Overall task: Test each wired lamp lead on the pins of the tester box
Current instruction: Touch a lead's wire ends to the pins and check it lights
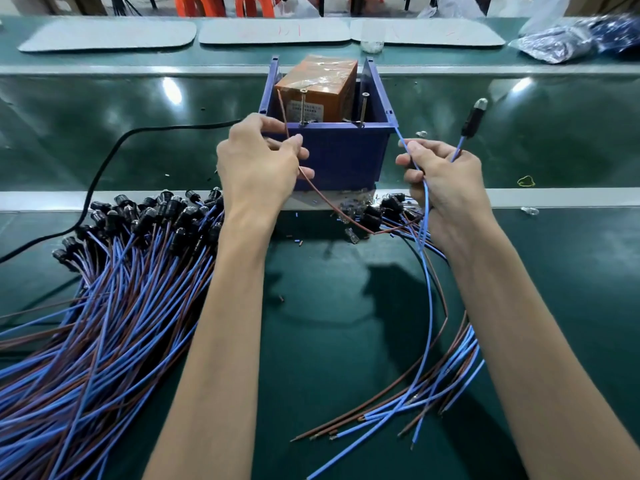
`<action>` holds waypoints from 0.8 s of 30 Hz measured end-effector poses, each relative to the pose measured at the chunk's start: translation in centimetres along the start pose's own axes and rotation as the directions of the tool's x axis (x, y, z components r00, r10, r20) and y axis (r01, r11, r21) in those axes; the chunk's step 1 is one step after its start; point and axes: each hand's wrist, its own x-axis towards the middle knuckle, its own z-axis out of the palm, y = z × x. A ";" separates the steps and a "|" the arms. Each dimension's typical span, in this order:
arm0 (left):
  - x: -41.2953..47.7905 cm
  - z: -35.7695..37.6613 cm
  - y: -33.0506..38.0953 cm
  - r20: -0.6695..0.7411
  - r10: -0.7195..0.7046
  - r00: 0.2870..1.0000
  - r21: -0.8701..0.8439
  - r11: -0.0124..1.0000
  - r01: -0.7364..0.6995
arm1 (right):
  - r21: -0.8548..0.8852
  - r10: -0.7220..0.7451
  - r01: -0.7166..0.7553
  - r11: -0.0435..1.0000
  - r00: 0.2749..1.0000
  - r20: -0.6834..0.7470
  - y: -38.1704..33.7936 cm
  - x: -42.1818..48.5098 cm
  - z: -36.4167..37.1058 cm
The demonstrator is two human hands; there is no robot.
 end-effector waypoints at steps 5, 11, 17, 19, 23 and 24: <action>0.0 0.3 -0.2 -0.001 -0.006 1.000 0.083 0.996 0.006 | -0.013 0.006 -0.006 1.000 1.000 0.007 -0.2 0.2 -0.2; 0.0 0.1 0.0 -0.012 -0.008 1.000 0.089 0.996 0.009 | -0.075 0.013 -0.006 0.997 0.995 0.097 0.0 -0.1 0.0; 0.0 0.0 0.1 -0.014 -0.001 1.000 0.087 0.996 0.002 | -0.167 0.028 0.000 0.986 0.986 0.166 0.1 -0.3 0.4; 0.0 0.0 0.1 -0.010 -0.001 1.000 0.091 0.996 0.002 | -0.184 0.036 -0.002 0.983 0.982 0.183 0.1 -0.3 0.3; 0.0 0.0 0.2 -0.001 -0.004 1.000 0.081 0.997 0.004 | -0.211 0.055 -0.011 0.977 0.977 0.207 0.1 -0.5 0.3; 0.0 0.1 0.2 0.002 -0.004 1.000 0.081 0.997 0.004 | -0.213 0.057 -0.011 0.977 0.976 0.210 0.2 -0.4 0.3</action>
